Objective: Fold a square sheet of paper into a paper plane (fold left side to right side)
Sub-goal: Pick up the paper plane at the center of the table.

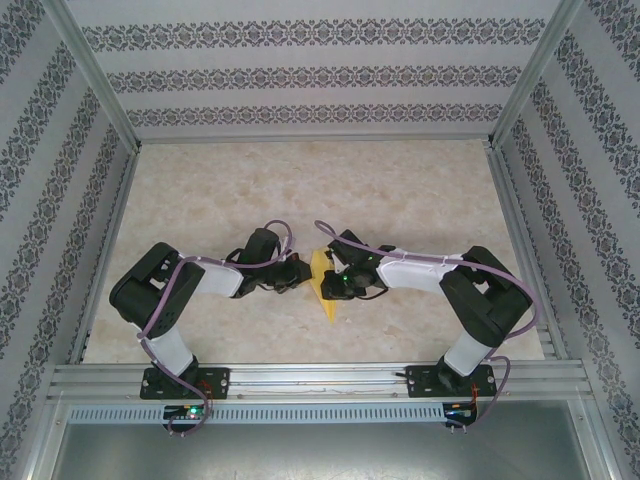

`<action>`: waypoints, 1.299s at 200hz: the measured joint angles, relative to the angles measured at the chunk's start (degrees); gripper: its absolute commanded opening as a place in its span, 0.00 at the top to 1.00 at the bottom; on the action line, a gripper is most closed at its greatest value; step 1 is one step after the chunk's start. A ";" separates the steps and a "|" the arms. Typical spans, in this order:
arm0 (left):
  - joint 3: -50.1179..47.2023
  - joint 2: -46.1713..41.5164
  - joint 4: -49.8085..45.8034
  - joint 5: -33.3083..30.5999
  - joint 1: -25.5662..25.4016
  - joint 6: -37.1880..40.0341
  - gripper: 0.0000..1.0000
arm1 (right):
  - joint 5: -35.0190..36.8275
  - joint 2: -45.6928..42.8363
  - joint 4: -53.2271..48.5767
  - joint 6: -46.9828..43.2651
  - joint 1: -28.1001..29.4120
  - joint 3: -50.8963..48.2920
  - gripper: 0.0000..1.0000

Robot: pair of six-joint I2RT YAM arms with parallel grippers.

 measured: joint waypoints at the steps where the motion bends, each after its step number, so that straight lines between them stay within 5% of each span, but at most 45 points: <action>1: 0.00 0.00 0.02 0.02 0.00 0.00 0.96 | 0.00 0.02 0.00 0.00 0.02 0.00 0.86; 71: -1.99 -2.89 -0.33 -1.57 -0.02 0.37 0.68 | 1.97 0.81 -2.19 1.88 0.61 1.73 1.00; 145: 0.11 -35.85 -27.74 -15.58 4.44 14.21 0.30 | 13.88 1.16 -17.49 0.79 -1.75 18.16 1.00; 205: 0.68 -47.65 -47.43 -25.05 6.84 21.86 0.27 | 20.26 17.44 -26.05 -4.42 -6.93 38.53 1.00; 260: 0.68 -46.66 -51.98 -25.46 7.23 23.37 0.25 | 20.46 27.26 -30.14 -6.54 -8.83 47.23 1.00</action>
